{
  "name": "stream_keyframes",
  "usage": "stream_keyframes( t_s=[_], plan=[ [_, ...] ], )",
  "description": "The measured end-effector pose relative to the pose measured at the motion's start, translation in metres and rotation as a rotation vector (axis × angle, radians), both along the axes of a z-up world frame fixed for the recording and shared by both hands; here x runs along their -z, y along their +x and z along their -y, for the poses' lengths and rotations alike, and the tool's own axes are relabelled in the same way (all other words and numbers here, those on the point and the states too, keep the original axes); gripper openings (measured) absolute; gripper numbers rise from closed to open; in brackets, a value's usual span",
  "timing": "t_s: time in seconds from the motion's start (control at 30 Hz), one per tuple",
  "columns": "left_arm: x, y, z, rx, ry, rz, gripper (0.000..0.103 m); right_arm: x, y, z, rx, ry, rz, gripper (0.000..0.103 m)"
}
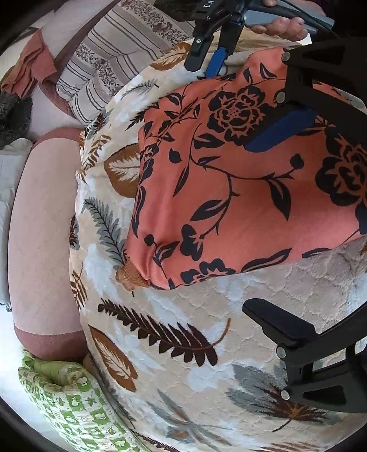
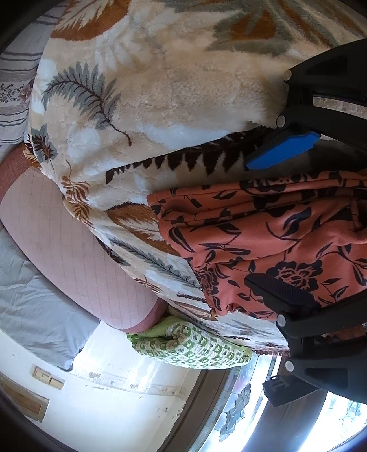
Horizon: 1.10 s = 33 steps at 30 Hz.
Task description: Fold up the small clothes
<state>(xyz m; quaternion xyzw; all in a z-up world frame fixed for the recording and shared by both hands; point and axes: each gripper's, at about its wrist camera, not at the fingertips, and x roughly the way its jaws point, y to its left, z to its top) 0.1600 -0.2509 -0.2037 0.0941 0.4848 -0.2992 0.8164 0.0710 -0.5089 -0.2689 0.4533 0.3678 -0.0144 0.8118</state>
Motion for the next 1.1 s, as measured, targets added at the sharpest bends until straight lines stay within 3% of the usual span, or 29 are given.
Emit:
stream_keyframes(
  t_s=[0.27, 0.53, 0.7, 1.0, 1.1],
  plan=[
    [0.014, 0.003, 0.010, 0.015, 0.034, -0.011, 0.103, 0.009, 0.002, 0.002, -0.009, 0.015, -0.016, 0.080],
    [0.025, 0.017, 0.010, 0.017, -0.021, -0.074, 0.103, 0.023, 0.020, -0.003, -0.039, 0.006, -0.064, 0.083],
    [0.029, 0.023, 0.010, 0.011, -0.049, -0.109, 0.103, 0.021, 0.029, -0.012, -0.077, -0.058, -0.069, 0.083],
    [0.020, 0.011, 0.015, 0.024, 0.004, -0.034, 0.103, 0.015, 0.033, -0.028, -0.154, -0.081, -0.050, 0.082],
    [0.017, 0.008, 0.016, 0.036, 0.017, -0.029, 0.103, 0.007, 0.035, -0.042, -0.188, -0.132, -0.047, 0.082]
  ],
)
